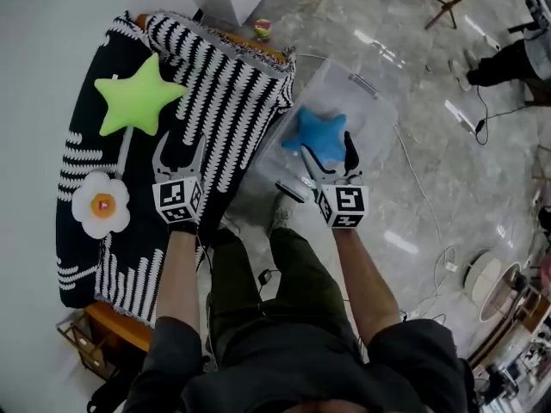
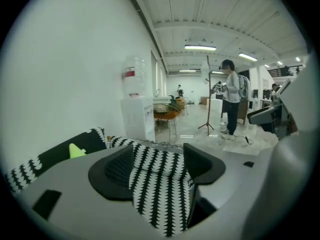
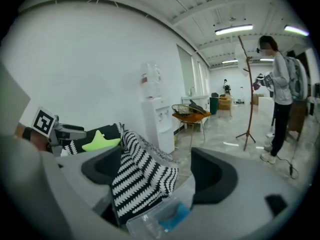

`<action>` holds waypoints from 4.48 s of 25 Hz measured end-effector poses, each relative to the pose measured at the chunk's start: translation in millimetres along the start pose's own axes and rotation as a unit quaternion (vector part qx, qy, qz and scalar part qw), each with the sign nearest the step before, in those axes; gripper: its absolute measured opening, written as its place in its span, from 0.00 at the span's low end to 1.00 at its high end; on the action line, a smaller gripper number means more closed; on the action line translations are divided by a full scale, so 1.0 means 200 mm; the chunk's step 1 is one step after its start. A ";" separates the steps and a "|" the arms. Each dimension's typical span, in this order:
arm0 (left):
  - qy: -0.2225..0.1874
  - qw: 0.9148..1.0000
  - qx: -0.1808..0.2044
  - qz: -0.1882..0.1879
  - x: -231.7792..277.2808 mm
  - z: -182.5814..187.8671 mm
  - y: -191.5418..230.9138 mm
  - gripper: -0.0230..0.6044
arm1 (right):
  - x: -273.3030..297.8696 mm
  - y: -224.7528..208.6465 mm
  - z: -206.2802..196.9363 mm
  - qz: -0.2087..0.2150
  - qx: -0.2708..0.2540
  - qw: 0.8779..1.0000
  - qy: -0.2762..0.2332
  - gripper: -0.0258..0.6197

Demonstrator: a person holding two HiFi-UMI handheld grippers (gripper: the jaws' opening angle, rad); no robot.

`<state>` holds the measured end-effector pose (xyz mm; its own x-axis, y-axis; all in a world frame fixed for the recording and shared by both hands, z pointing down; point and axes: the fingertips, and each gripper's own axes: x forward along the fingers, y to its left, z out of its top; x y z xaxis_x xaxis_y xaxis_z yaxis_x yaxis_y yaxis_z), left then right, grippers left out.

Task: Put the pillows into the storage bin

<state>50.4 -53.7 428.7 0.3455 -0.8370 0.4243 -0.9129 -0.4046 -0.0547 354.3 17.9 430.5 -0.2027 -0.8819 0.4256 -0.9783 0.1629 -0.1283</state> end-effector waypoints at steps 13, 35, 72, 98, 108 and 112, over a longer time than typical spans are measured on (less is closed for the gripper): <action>-0.001 0.972 -0.100 0.210 -0.84 -0.37 1.09 0.54 | 0.51 1.21 0.17 0.192 -0.106 0.976 0.014 0.72; -0.001 0.852 -0.253 0.458 -2.43 -1.40 2.23 0.54 | 0.65 3.66 -0.36 0.463 -0.271 0.841 0.076 0.72; 0.048 0.816 -0.328 0.474 -2.73 -2.07 2.29 0.54 | 1.13 4.78 -1.16 0.479 -0.403 0.776 0.080 0.30; -0.004 0.935 -0.191 0.299 -1.57 -1.00 2.09 0.54 | 1.11 3.26 0.20 0.332 -0.227 0.912 -0.080 0.16; -0.026 0.989 -0.107 0.097 -0.44 -0.34 1.28 0.54 | 0.99 1.54 0.50 0.106 -0.177 0.974 -0.095 0.16; -0.023 0.996 -0.077 0.025 -0.07 -0.17 0.81 0.54 | 0.80 0.86 0.48 0.026 -0.150 0.984 -0.094 0.16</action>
<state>-108.6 -95.2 444.4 0.3047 -0.8719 0.3834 -0.9507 -0.3031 0.0663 157.9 -137.7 390.8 -0.2690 -0.9305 0.2484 -0.9415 0.3084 0.1359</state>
